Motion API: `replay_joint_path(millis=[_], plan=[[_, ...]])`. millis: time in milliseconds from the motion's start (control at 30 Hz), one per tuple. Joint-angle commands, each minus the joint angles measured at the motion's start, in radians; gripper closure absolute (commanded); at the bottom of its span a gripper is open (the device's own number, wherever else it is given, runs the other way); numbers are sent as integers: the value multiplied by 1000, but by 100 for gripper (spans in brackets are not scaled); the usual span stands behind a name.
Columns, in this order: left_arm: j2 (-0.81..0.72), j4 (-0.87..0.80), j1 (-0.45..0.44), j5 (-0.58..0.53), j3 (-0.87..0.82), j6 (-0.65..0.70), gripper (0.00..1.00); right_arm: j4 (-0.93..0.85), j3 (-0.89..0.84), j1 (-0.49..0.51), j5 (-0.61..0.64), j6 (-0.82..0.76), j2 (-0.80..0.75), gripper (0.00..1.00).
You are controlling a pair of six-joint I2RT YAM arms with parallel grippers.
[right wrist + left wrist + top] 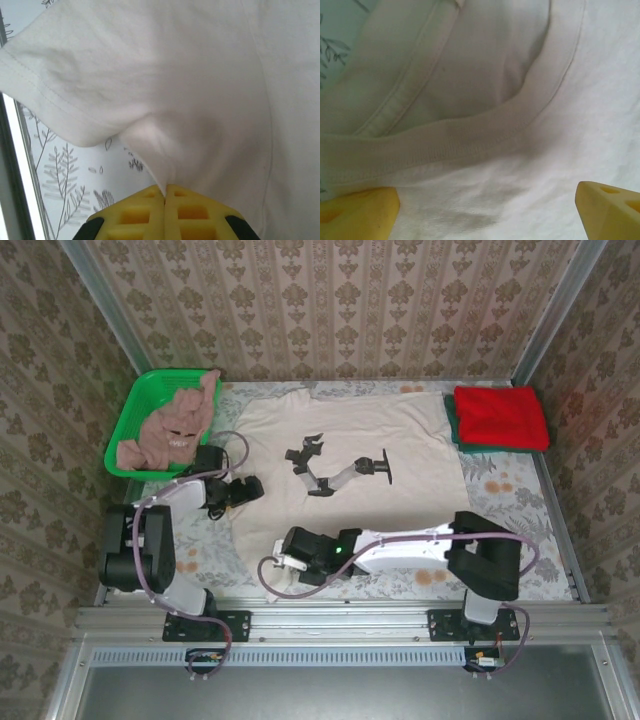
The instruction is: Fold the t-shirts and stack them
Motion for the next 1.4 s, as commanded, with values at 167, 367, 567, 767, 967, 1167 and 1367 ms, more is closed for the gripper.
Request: replay_joint_path(millis=[167, 367, 567, 767, 967, 1167, 1367], plan=[[50, 2, 29, -3, 29, 38, 7, -117, -89, 6, 19, 56, -119, 71], [-38, -34, 25, -25, 7, 40, 0, -107, -149, -32, 58, 190, -286, 39], [-437, -152, -13, -182, -111, -12, 0, -372, -162, -365, 280, 672, -458, 18], [-667, -310, -235, -281, -202, -144, 6, -431, -380, -879, 81, 882, -672, 11], [-671, -524, -472, -430, -257, -400, 21, -393, -483, -1175, 43, 855, -722, 8], [-760, -661, -720, -461, -310, -658, 25, -299, -488, -1255, 33, 916, -610, 7], [-719, -692, -1059, -475, -327, -940, 38, -277, -487, -1296, 58, 926, -573, 12]])
